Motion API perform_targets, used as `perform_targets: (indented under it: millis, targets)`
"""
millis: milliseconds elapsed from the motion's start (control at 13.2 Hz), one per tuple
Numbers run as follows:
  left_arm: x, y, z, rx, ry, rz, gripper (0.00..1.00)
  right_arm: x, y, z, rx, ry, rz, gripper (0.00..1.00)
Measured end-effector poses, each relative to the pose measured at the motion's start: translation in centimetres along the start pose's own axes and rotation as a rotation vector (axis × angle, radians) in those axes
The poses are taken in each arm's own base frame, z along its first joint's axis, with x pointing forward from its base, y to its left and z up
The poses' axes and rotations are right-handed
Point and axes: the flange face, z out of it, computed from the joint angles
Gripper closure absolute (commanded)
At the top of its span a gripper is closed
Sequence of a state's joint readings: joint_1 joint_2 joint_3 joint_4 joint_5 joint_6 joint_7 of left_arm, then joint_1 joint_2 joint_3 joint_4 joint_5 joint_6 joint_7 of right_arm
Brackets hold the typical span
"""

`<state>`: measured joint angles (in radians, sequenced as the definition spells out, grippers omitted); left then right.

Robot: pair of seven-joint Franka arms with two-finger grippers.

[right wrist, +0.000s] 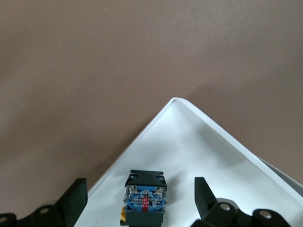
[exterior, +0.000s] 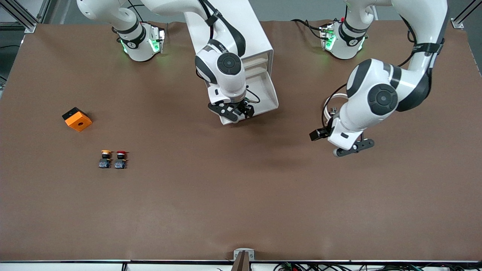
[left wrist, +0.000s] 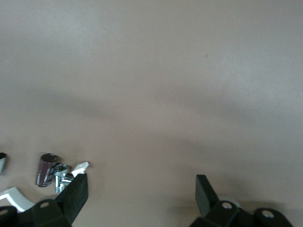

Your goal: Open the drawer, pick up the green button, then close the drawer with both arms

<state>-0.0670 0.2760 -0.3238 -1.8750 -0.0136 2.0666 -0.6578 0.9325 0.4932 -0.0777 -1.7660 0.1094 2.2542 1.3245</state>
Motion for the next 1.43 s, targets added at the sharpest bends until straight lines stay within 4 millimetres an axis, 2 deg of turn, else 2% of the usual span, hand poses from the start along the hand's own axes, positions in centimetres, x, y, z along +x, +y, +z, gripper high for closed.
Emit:
perform_targets:
  millis: [302, 377, 528, 679, 830, 906, 981, 1057, 1434]
  targets:
    - [-0.9, 0.1, 1.9, -0.003, 0.003, 0.011, 0.00, -0.5, 0.0, 0.3, -0.002, 0.000, -0.007, 0.02]
    - [-1.2, 0.2, 2.1, -0.001, 0.001, 0.016, 0.00, -0.6, 0.1, 0.3, -0.003, 0.000, -0.008, 0.08]
    - [-1.6, 0.4, 2.5, 0.003, -0.003, 0.023, 0.00, -0.7, 0.1, 0.4, -0.003, 0.000, -0.009, 0.26]
    - [-1.7, 0.4, 2.7, 0.006, -0.007, 0.024, 0.00, -0.7, 0.1, 0.5, -0.005, 0.007, -0.015, 0.33]
    - [-1.7, 0.5, 2.9, 0.008, -0.010, 0.025, 0.00, -0.7, 0.0, 0.9, 0.001, 0.014, -0.020, 0.44]
    - [-1.8, 0.5, 3.1, 0.009, -0.013, 0.027, 0.00, -0.9, -0.1, 1.3, 0.000, 0.014, -0.022, 0.64]
    - [-1.9, 0.7, 3.3, 0.011, -0.017, 0.031, 0.00, -1.0, -0.1, 1.5, -0.002, 0.015, -0.024, 0.89]
    - [-2.1, 0.8, 3.5, 0.014, -0.020, 0.034, 0.00, -1.1, -0.1, 1.7, -0.004, 0.014, -0.026, 1.00]
    - [-2.8, 1.6, 4.2, 0.019, -0.026, 0.024, 0.00, -1.0, -0.2, 1.5, -0.001, 0.017, -0.024, 1.00]
